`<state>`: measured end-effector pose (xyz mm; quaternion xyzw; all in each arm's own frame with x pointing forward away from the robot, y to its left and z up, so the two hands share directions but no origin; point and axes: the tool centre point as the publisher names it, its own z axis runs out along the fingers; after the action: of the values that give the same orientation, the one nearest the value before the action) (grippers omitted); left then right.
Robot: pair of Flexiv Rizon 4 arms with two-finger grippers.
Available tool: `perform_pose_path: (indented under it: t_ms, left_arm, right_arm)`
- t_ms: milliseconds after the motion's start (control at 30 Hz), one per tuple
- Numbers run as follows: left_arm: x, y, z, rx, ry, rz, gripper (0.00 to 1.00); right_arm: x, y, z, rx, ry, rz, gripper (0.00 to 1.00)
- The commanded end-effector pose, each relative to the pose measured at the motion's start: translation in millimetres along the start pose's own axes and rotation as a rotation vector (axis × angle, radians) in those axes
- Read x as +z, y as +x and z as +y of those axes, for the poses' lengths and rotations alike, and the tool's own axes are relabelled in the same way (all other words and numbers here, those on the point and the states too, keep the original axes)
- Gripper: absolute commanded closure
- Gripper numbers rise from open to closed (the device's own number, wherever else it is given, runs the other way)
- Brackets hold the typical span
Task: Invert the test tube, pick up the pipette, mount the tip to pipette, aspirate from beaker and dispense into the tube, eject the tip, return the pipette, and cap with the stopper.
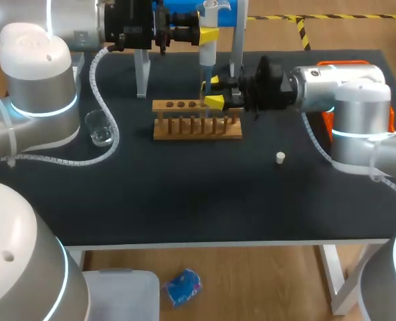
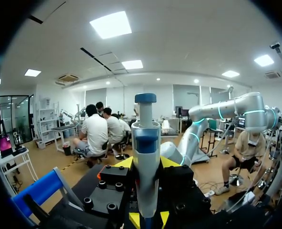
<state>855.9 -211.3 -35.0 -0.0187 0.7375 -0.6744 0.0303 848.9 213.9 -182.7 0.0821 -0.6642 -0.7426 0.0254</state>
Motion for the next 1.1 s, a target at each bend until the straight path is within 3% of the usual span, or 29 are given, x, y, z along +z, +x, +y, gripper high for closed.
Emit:
perform_pose_path:
  t_ms: [33, 300, 667, 867, 1100]
  left_arm:
    - [0.5, 0.0, 0.4, 0.002, 0.002, 0.001, 1.00]
    - [0.5, 0.0, 0.4, 0.002, 0.002, 0.001, 1.00]
    - [0.5, 0.0, 0.4, 0.002, 0.002, 0.001, 1.00]
    - [0.5, 0.0, 0.4, 0.002, 0.002, 0.001, 1.00]
    - [0.5, 0.0, 0.4, 0.002, 0.002, 0.001, 1.00]
  right_arm:
    - [-4.8, 5.7, 1.8, 0.002, 0.010, -0.018, 0.00]
    - [-20.2, 14.1, -15.5, 0.000, 0.052, -0.017, 0.00]
    - [-48.7, 25.8, -57.3, -0.005, 0.224, -0.068, 0.00]
    - [-57.2, 28.0, -75.1, 0.005, 0.243, -0.082, 0.00]
    - [-57.5, 27.9, -76.1, 0.011, 0.238, -0.087, 0.00]
